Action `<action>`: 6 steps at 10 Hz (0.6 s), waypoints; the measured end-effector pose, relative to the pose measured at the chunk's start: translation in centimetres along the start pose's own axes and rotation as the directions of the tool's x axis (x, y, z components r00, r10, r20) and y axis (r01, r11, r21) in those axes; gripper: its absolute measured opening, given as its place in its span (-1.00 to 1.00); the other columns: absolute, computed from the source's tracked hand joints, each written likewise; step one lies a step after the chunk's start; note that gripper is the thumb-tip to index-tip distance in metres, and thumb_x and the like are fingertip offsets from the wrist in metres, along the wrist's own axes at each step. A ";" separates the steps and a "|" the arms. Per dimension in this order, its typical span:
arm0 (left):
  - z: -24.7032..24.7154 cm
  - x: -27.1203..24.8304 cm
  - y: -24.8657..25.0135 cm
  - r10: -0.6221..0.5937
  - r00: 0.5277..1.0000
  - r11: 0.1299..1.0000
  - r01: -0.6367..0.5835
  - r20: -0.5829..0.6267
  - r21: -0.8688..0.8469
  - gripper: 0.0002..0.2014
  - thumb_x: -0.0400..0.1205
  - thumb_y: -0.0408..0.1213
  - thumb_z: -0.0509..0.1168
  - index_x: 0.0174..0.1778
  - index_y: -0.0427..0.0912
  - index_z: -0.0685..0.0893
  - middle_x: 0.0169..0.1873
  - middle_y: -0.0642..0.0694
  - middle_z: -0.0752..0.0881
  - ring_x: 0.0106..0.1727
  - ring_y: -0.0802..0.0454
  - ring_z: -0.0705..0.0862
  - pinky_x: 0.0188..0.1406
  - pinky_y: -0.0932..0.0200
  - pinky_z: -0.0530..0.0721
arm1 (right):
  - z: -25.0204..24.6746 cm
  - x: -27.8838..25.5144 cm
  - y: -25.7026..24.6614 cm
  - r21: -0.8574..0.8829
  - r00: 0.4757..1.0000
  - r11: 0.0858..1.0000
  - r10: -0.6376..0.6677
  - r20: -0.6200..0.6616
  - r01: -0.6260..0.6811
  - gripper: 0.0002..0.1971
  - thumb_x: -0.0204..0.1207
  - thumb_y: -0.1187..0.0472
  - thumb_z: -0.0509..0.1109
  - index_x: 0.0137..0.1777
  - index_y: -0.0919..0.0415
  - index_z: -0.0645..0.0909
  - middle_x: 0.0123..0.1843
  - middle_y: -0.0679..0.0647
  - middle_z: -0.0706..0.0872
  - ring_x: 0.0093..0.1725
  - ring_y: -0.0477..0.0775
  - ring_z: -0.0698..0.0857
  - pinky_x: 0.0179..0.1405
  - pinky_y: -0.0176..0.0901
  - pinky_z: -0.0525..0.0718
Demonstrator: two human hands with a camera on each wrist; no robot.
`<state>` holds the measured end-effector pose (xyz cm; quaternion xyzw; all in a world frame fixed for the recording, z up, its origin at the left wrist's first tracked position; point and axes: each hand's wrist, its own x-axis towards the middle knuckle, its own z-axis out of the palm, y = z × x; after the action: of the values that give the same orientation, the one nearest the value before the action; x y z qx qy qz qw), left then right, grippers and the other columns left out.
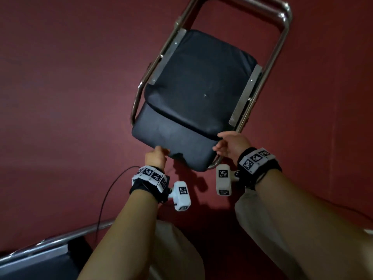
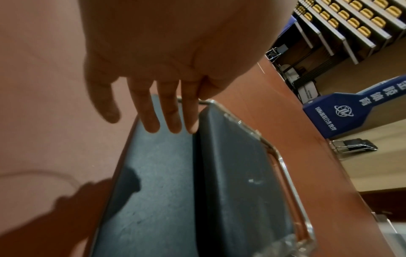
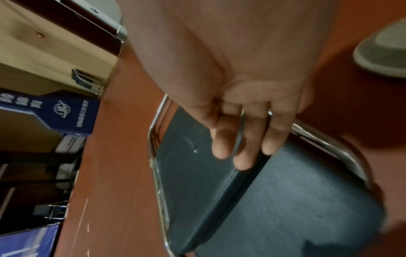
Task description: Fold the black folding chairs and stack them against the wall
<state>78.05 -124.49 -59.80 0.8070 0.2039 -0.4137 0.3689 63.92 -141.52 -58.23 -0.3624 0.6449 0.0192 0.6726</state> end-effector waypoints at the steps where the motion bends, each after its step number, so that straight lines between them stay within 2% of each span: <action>1: 3.3 5.4 -1.7 0.051 0.999 0.993 -0.051 0.006 0.102 -0.68 0.69 -0.34 0.14 -0.20 -0.25 0.79 0.04 -0.26 0.81 0.13 -0.24 0.75 0.14 -0.09 0.71 | 0.2 4.7 1.4 -0.046 0.998 0.998 -0.035 0.044 0.037 -0.66 0.62 0.47 -0.02 0.15 0.26 0.56 -0.48 0.13 0.63 -0.30 0.15 0.73 0.00 0.02 0.71; 2: 5.7 9.7 -3.1 0.057 0.996 0.986 -0.066 0.064 0.150 -0.68 0.72 -0.29 0.17 0.24 -0.36 0.74 0.26 -0.32 0.73 0.27 -0.27 0.71 0.32 -0.11 0.69 | 1.2 8.7 2.0 -0.032 0.997 0.999 -0.019 0.079 0.021 -0.68 0.62 0.47 -0.02 0.02 0.21 0.55 -0.44 0.12 0.70 -0.35 0.10 0.76 -0.13 -0.07 0.69; 3: 7.5 12.6 -3.1 0.122 0.988 0.986 -0.132 0.098 0.103 -0.70 0.68 -0.37 0.24 0.26 -0.38 0.73 0.28 -0.37 0.72 0.20 -0.20 0.72 0.38 -0.12 0.67 | 1.7 10.1 2.6 0.037 0.999 0.999 0.014 0.032 -0.015 -0.76 0.64 0.39 0.05 -0.14 0.23 0.53 -0.57 0.05 0.71 -0.39 0.09 0.74 -0.25 -0.14 0.64; 4: 8.2 13.8 -2.2 0.185 0.981 0.980 -0.188 0.051 0.067 -0.71 0.69 -0.45 0.23 0.28 -0.39 0.72 0.29 -0.36 0.72 0.09 -0.11 0.68 0.33 -0.01 0.64 | 1.9 11.1 3.0 0.138 0.998 0.990 -0.031 -0.057 0.039 -0.76 0.61 0.41 0.08 -0.22 0.27 0.52 -0.60 0.10 0.66 -0.41 0.12 0.71 -0.27 -0.13 0.67; 5: 8.0 14.2 -3.1 0.182 0.983 0.980 -0.181 -0.004 0.084 -0.76 0.66 -0.43 0.28 0.18 -0.36 0.77 0.23 -0.36 0.75 0.16 -0.21 0.74 0.27 0.00 0.67 | -0.5 12.2 5.8 0.209 0.965 0.974 -0.036 -0.260 0.093 -0.73 0.59 0.46 0.18 -0.33 0.26 0.50 -0.63 0.10 0.57 -0.67 0.00 0.60 -0.58 -0.25 0.60; 6: 7.3 15.0 -4.2 0.154 0.976 0.987 -0.145 -0.156 0.066 -0.93 0.55 -0.34 0.39 -0.16 -0.21 0.78 -0.01 -0.37 0.81 0.08 -0.34 0.78 0.14 -0.16 0.77 | -3.3 13.2 9.5 0.195 0.952 0.981 0.058 -0.300 0.002 -0.73 0.68 0.35 0.20 -0.26 0.10 0.46 -0.27 0.01 0.59 -0.45 -0.14 0.64 -0.46 -0.28 0.67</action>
<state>80.16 -127.01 -76.69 0.8604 0.1604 -0.3235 0.3595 58.60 -142.04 -73.95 -0.2848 0.7446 -0.0897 0.5970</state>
